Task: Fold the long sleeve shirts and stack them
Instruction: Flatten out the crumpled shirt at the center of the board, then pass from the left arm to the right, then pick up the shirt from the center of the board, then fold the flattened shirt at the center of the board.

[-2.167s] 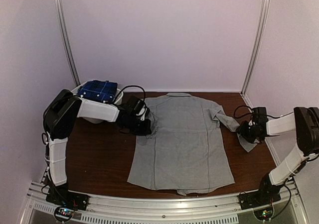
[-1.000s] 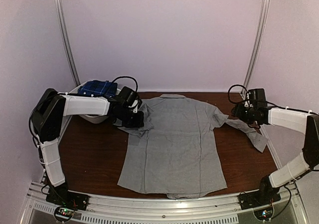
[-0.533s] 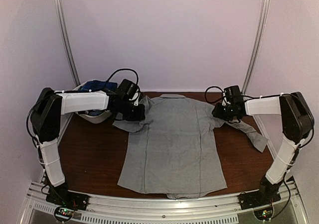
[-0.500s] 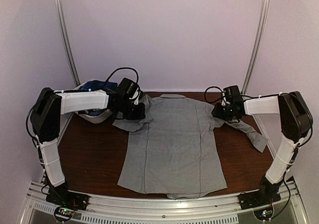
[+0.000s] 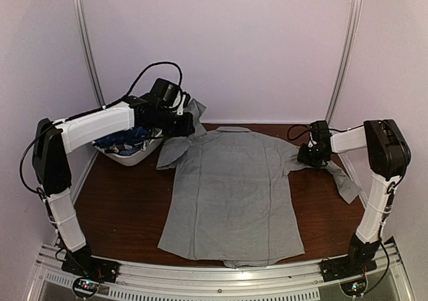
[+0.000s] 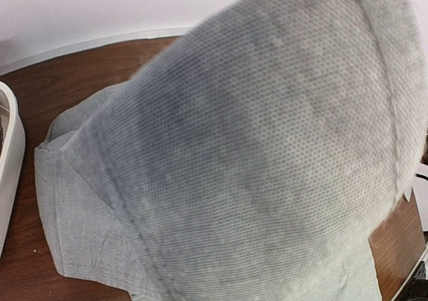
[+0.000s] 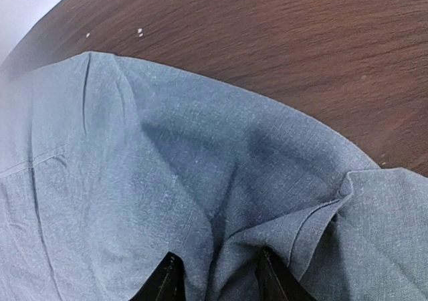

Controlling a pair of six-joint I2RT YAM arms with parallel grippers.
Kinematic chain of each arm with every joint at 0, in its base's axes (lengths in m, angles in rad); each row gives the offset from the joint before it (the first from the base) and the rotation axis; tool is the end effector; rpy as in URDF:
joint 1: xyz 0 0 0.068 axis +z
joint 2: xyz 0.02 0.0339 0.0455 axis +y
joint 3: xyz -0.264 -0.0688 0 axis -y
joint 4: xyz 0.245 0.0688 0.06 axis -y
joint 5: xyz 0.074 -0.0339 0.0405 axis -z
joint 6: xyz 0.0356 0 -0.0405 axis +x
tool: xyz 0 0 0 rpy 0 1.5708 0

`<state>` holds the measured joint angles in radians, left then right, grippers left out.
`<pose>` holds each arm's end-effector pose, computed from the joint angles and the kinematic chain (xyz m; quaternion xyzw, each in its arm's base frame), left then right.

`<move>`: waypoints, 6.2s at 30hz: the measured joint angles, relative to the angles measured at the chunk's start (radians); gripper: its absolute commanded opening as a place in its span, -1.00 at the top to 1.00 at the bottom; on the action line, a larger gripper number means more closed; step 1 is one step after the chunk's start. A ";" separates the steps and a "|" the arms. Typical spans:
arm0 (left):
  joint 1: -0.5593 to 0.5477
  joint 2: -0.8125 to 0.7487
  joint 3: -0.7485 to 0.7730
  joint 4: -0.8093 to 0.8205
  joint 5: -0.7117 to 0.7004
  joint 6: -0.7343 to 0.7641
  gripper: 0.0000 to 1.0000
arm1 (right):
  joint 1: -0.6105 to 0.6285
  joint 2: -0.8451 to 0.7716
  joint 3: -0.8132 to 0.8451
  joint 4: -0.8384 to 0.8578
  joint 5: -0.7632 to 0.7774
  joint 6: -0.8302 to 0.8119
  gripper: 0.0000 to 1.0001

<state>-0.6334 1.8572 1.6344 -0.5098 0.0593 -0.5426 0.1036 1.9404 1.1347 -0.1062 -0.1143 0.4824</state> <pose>0.3439 -0.2552 0.2979 0.0535 0.9116 -0.2482 0.3234 0.3928 0.0449 0.1380 0.1597 0.9313 0.1450 0.2936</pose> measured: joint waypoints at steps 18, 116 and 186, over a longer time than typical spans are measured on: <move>-0.022 0.007 0.237 -0.040 0.159 0.027 0.86 | 0.164 -0.291 0.028 0.026 -0.045 -0.041 -0.42; -0.293 -0.523 -0.955 -0.091 0.164 -0.318 0.18 | 0.518 -0.266 0.163 0.093 -0.053 -0.065 1.00; -0.405 -0.238 -0.399 -0.301 0.126 0.026 1.00 | 0.233 -0.311 0.369 0.048 0.033 -0.209 1.00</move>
<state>-1.0382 1.6196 1.2358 -0.8104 0.1852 -0.5163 0.3363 1.6295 1.5036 -0.0586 -0.0814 0.2729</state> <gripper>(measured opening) 0.007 0.009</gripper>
